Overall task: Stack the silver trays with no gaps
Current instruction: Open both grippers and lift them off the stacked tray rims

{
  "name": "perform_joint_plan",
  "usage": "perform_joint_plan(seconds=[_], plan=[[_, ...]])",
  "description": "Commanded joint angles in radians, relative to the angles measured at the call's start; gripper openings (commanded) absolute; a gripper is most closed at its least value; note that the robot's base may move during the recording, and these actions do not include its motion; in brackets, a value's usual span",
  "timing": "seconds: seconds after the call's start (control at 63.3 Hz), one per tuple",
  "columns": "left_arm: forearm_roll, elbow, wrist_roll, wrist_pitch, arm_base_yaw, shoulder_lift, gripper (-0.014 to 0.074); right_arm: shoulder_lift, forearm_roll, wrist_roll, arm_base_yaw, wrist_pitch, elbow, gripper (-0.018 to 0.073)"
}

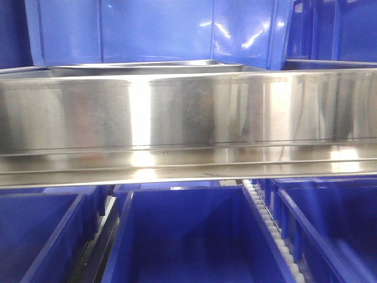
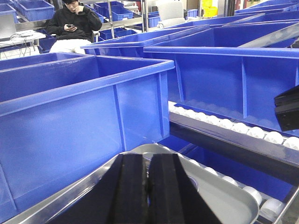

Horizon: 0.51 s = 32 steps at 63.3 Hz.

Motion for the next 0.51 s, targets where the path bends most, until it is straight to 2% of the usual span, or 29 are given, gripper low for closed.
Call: perform_joint_plan(seconds=[0.0,0.49], plan=[[0.005,0.003,0.002,-0.020,-0.007,-0.007,-0.0009,-0.011,-0.014,-0.005,0.000,-0.031,-0.001,-0.0079],[0.005,0.003,0.002,-0.020,-0.007,-0.007,-0.0009,-0.020,-0.037,-0.005,0.000,-0.063,-0.001,-0.0079]])
